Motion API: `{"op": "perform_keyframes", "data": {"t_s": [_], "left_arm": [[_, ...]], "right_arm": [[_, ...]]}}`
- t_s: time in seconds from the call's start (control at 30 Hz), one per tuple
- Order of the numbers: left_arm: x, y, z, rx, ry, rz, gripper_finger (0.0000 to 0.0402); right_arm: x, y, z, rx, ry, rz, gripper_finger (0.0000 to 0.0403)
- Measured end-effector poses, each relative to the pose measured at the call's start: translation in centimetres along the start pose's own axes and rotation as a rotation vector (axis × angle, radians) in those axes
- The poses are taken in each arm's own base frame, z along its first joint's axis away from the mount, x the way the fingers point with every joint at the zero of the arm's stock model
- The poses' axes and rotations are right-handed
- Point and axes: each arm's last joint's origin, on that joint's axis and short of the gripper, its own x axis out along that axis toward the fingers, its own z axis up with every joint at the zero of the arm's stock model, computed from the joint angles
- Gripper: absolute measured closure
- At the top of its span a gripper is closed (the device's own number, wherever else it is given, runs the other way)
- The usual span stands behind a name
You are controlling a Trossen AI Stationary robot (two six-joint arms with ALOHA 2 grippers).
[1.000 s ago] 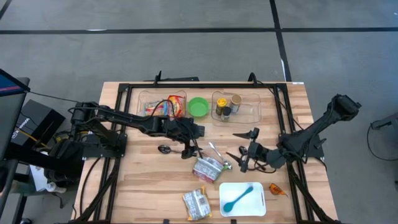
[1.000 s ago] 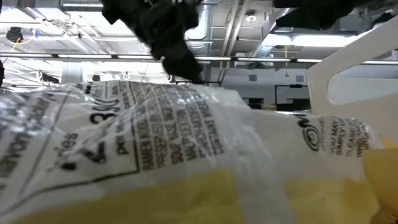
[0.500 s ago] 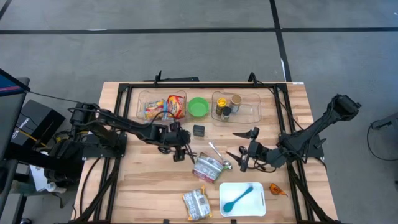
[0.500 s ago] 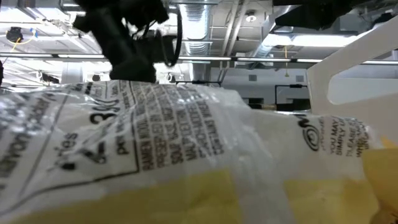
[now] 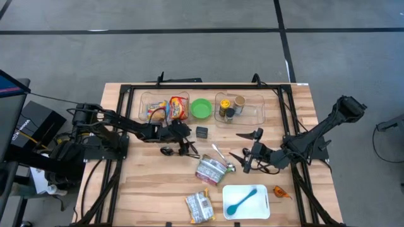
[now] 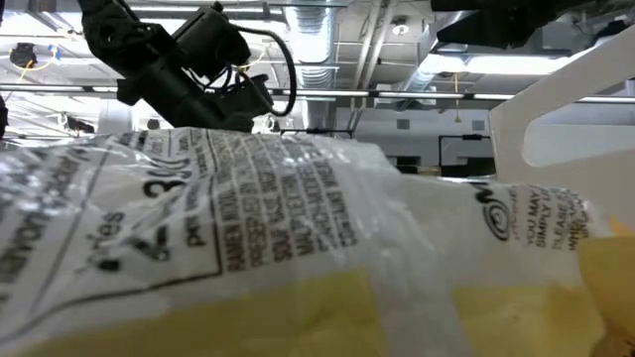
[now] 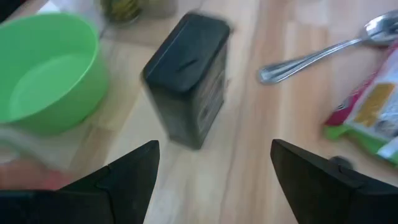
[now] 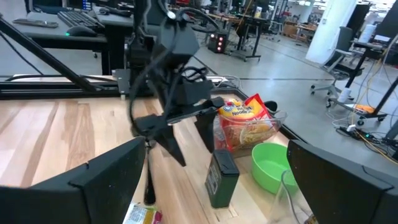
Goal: Pick & Place Food Item
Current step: Put the black spice can in the right transparent bin
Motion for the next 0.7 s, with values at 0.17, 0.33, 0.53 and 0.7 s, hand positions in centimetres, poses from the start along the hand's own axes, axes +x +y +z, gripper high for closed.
{"op": "perform_keyframes", "data": {"t_s": [0.17, 0.33, 0.53, 0.7], "left_arm": [[-0.01, -0.01, 0.22, 0.04, -0.025, -0.003, 0.01], [0.03, 0.14, 0.44, 0.037, -0.046, 0.0, 0.01], [0.19, 0.83, 0.49, 0.023, -0.043, 0.023, 0.01], [0.19, 0.83, 0.68, 0.018, -0.063, 0.02, 0.01]], "right_arm": [[0.16, -0.13, 0.0, 0.001, 0.001, -0.008, 0.0017], [0.15, -0.12, 0.01, 0.002, 0.001, -0.007, 0.0017], [0.16, -0.12, 0.01, 0.002, 0.001, -0.007, 0.0017], [0.16, -0.13, 0.0, 0.001, 0.001, -0.007, 0.0017]]}}
